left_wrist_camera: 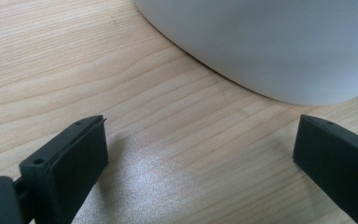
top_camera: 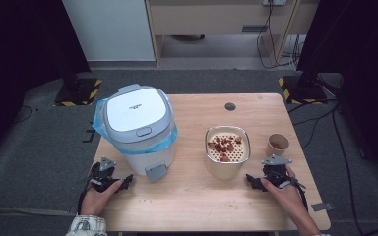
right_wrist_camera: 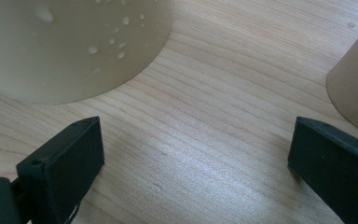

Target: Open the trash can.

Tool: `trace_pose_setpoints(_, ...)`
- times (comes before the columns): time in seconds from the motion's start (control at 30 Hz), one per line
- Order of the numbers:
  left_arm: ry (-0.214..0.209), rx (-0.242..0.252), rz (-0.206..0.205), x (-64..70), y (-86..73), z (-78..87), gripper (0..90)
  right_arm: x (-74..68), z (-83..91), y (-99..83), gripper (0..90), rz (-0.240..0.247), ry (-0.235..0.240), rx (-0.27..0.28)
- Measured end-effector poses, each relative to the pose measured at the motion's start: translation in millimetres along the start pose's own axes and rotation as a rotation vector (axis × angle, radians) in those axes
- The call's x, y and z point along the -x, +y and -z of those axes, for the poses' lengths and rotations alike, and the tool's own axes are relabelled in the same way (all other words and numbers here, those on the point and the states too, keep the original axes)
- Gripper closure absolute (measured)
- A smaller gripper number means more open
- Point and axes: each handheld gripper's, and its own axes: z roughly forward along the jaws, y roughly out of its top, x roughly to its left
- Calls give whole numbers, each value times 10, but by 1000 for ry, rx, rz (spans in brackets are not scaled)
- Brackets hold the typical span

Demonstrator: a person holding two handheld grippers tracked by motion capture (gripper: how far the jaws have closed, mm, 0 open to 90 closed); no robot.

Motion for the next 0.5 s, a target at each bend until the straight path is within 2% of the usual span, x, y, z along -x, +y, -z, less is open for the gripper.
trace_pose_setpoints(0.23, 6, 4, 5, 7, 0, 1, 34, 0, 1, -1, 38, 0, 0, 0)
trace_pose_setpoints(0.3, 11, 10, 12, 6, 5, 8, 60, 0, 2, -3, 38, 1, -1, 0)
trace_pose_setpoints(0.5, 18, 3, -4, 6, 23, 47, 148, -2, 4, -5, 38, 0, -1, 1)
